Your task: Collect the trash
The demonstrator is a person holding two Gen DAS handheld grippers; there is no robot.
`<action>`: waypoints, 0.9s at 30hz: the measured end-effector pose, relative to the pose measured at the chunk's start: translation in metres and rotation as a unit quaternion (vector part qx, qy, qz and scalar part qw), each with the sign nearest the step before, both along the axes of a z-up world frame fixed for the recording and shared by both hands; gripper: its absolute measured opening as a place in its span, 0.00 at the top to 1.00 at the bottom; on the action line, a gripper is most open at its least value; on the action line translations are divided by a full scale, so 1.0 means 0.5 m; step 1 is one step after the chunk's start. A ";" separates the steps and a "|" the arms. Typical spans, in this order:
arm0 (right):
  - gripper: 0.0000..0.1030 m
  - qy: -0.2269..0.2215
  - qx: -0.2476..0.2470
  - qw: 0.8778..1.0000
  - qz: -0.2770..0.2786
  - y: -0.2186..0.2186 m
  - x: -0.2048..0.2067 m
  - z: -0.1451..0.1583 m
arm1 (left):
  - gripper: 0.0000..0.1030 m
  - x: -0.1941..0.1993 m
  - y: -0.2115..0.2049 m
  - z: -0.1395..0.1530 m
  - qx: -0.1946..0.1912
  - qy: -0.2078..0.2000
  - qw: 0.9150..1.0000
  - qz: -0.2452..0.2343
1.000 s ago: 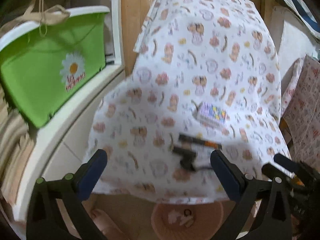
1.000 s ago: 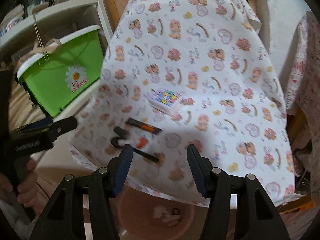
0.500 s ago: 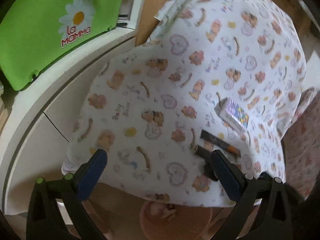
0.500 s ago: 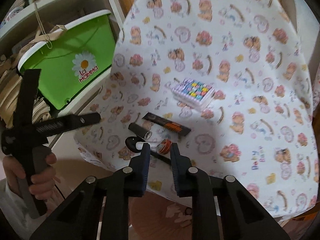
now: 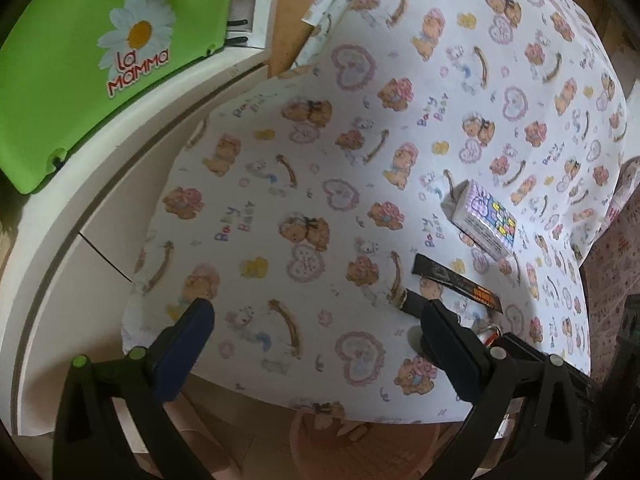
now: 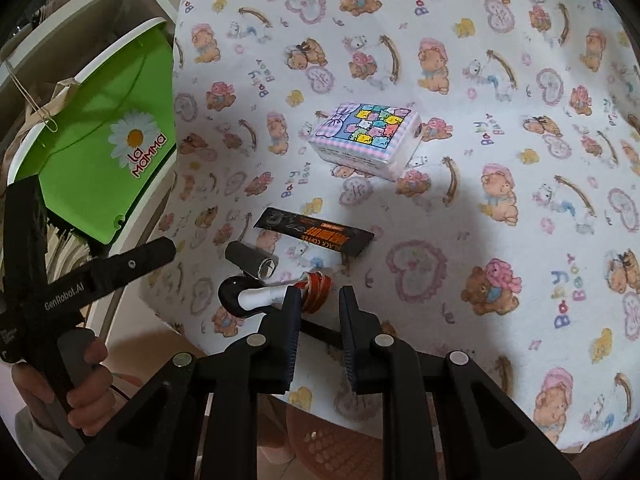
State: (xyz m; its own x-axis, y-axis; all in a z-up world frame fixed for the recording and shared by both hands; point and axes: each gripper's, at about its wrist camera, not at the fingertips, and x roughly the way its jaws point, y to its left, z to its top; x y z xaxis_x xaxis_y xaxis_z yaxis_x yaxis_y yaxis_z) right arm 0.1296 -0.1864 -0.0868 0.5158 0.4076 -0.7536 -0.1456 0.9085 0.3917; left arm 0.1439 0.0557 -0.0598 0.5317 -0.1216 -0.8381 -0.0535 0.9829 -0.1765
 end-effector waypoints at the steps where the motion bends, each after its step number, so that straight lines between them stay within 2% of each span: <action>1: 0.95 -0.004 -0.001 1.000 0.000 0.000 0.000 0.001 | 0.00 0.001 -0.002 -0.001 0.002 0.000 1.000 -0.002; 7: 0.99 -0.038 -0.043 0.998 -0.011 -0.011 -0.008 0.027 | 0.00 0.008 -0.017 -0.001 0.006 -0.001 1.000 -0.010; 14: 0.98 -0.065 -0.040 0.997 -0.021 -0.044 -0.028 0.057 | 0.00 0.014 -0.052 -0.004 0.021 -0.004 0.999 -0.036; 16: 0.93 -0.043 -0.024 0.999 -0.003 -0.041 -0.020 0.049 | 0.00 0.015 -0.057 -0.004 0.023 -0.007 0.999 -0.034; 18: 0.92 -0.022 -0.009 1.000 0.008 -0.032 -0.012 0.035 | 0.00 0.016 -0.053 -0.004 0.015 -0.006 0.999 -0.029; 24: 0.91 -0.009 0.001 1.000 0.021 -0.002 -0.002 0.008 | 0.00 0.024 -0.030 -0.006 0.004 -0.002 1.000 -0.011; 27: 0.73 -0.008 0.016 1.000 0.016 -0.003 0.001 0.008 | 0.00 0.024 -0.027 -0.007 0.002 0.000 1.000 -0.011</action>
State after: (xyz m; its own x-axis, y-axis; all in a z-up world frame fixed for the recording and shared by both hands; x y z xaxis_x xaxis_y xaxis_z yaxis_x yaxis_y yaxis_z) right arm 0.1300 -0.1880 -0.0827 0.5132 0.4484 -0.7318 -0.1814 0.8901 0.4181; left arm 0.1559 0.0419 -0.0633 0.5296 -0.1295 -0.8383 -0.0316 0.9846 -0.1720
